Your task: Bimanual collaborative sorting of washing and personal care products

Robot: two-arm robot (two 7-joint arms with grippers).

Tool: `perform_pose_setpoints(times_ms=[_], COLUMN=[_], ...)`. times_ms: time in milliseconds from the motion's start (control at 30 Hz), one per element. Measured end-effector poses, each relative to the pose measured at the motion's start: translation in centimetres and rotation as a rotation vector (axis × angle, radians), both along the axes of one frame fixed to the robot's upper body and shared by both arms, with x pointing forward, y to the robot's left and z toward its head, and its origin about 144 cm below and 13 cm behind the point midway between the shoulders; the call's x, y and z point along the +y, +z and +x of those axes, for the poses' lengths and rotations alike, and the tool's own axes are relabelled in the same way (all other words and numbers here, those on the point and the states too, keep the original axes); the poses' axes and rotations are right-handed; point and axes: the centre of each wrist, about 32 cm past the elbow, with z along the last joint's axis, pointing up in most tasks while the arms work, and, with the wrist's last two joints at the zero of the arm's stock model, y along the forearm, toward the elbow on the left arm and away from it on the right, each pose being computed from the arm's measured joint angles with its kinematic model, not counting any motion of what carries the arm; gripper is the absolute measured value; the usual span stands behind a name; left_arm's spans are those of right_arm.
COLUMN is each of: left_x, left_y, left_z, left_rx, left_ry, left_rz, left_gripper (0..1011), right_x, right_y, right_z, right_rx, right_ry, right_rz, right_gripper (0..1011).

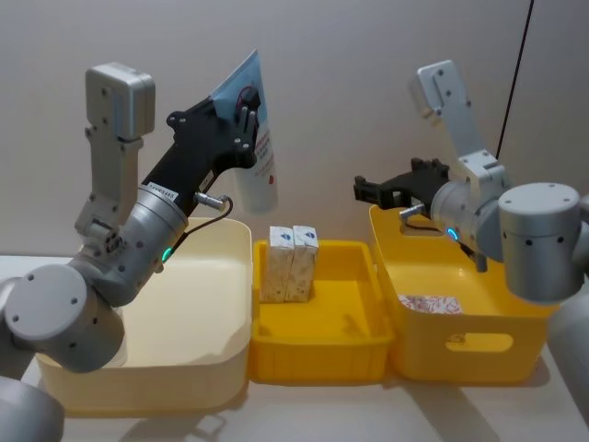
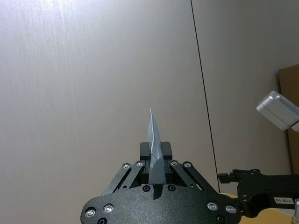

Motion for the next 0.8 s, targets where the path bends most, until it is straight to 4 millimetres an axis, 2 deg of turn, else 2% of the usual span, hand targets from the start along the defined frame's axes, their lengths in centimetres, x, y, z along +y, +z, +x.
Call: perform_pose_setpoints(times_ms=[400,800], left_x=[0.3,0.2], left_y=[0.3,0.4], left_z=[-0.6,-1.1], left_rx=[-0.003,-0.005], left_ry=[0.010,0.018], left_rz=[0.004,0.013], left_gripper=[145,144], right_x=[0.4,0.0], right_y=[0.2,1.4], right_z=[0.3,0.4], right_rx=[-0.020,0.012], right_ry=[0.095,0.251], right_rz=[-0.017,-0.042], right_gripper=[1001,1001])
